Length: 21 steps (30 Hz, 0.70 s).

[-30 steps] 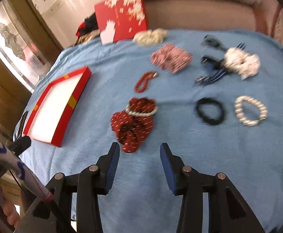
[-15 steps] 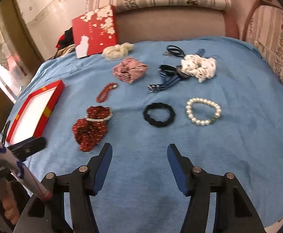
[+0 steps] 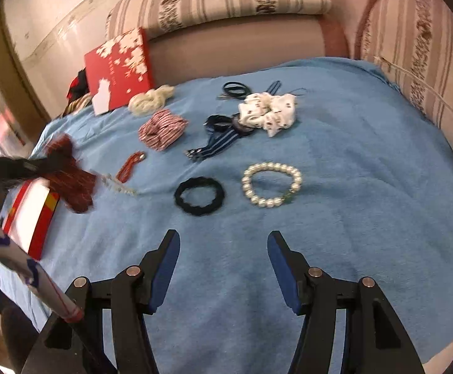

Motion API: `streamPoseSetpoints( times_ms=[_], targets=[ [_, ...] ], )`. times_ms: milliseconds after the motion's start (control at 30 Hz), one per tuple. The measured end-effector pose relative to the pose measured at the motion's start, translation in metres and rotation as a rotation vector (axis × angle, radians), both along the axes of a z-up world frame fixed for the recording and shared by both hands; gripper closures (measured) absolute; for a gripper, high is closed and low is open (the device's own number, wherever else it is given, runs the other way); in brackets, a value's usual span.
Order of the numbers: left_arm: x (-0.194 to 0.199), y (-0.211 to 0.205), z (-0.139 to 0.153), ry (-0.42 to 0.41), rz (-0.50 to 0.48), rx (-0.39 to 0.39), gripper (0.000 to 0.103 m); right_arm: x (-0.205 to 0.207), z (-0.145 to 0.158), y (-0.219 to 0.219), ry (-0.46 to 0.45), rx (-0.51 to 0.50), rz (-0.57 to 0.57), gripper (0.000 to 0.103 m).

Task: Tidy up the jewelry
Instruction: 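Close the left tool on the red polka-dot scrunchie and lift it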

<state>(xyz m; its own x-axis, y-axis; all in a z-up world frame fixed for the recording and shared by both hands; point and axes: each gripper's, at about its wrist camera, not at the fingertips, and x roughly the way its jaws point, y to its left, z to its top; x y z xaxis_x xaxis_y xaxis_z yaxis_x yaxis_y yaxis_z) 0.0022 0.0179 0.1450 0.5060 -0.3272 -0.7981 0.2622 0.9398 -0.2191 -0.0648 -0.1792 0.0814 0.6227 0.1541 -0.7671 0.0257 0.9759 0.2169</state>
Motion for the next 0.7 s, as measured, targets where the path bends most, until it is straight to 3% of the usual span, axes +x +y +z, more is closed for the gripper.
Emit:
streamPoseSetpoints(
  times_ms=[67,133,233,433,700],
  targets=[
    [-0.001,-0.002,0.000,0.018,-0.002,0.116,0.098,0.002,-0.002,-0.005,0.004,0.016,-0.016,0.040],
    [-0.004,0.002,-0.007,0.042,-0.010,0.141,0.098,0.002,-0.004,-0.006,0.008,0.030,-0.020,0.040],
    [-0.012,0.013,-0.009,0.031,-0.035,0.086,0.098,-0.002,-0.005,-0.003,0.005,0.028,-0.014,0.040],
    [-0.023,0.037,-0.021,0.030,0.039,0.043,0.097,-0.005,-0.003,0.003,0.002,0.025,-0.001,0.040],
    [-0.043,0.069,-0.087,0.152,0.165,-0.036,0.081,-0.009,-0.006,0.016,0.011,-0.006,0.011,0.040]
  ],
)
